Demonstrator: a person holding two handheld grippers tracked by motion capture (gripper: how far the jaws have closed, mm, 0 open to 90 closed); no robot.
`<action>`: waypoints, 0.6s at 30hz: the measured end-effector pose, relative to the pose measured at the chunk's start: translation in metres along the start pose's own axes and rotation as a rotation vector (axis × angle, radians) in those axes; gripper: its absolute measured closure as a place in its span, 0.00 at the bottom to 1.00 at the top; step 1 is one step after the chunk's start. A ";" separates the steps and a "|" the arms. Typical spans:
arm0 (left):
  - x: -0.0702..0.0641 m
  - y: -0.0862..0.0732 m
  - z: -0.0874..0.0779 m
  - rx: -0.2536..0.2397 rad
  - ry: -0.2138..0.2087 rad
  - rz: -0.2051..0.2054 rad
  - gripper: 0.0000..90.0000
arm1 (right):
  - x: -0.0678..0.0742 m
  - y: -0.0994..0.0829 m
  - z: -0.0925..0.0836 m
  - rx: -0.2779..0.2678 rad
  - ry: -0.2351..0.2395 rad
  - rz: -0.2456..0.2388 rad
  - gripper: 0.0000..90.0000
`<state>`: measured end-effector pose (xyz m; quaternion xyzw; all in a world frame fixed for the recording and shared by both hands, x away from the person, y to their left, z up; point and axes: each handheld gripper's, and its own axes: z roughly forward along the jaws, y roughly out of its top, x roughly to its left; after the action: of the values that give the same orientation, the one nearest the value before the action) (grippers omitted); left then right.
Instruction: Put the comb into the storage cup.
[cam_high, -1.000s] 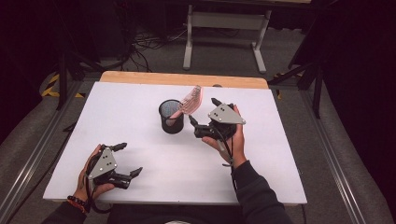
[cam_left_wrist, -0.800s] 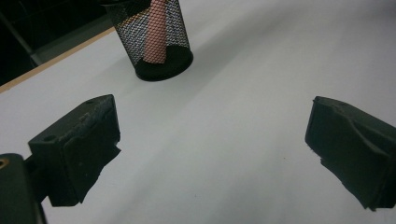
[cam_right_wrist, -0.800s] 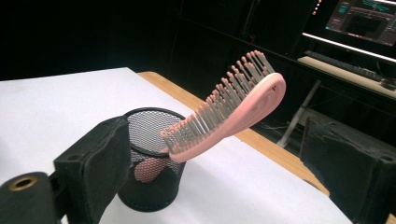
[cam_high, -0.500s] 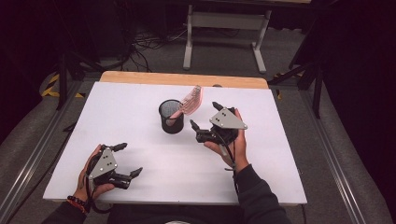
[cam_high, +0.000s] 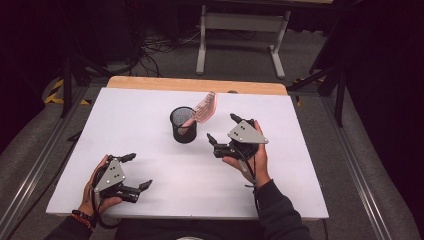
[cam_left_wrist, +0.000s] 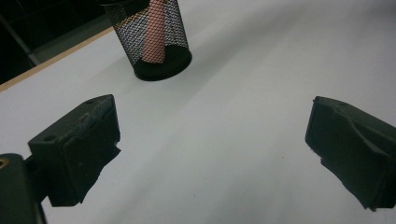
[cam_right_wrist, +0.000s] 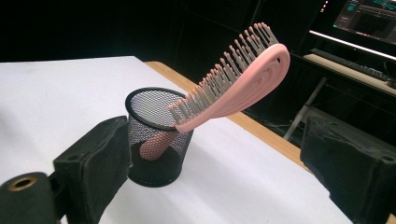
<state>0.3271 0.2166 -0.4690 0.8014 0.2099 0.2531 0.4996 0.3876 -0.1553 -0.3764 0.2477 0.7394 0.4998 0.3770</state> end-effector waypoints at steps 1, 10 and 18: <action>0.000 0.000 0.000 0.001 0.000 0.002 0.04 | 0.000 -0.001 -0.001 0.002 -0.003 -0.010 0.10; 0.000 0.001 -0.001 0.001 -0.004 0.003 0.05 | 0.000 -0.005 -0.014 -0.007 -0.014 -0.066 0.11; 0.000 0.001 0.000 0.004 -0.004 0.003 0.04 | -0.004 -0.006 -0.026 -0.019 -0.019 -0.081 0.11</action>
<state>0.3271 0.2163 -0.4685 0.8032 0.2082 0.2520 0.4979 0.3694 -0.1749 -0.3751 0.2186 0.7406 0.4887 0.4061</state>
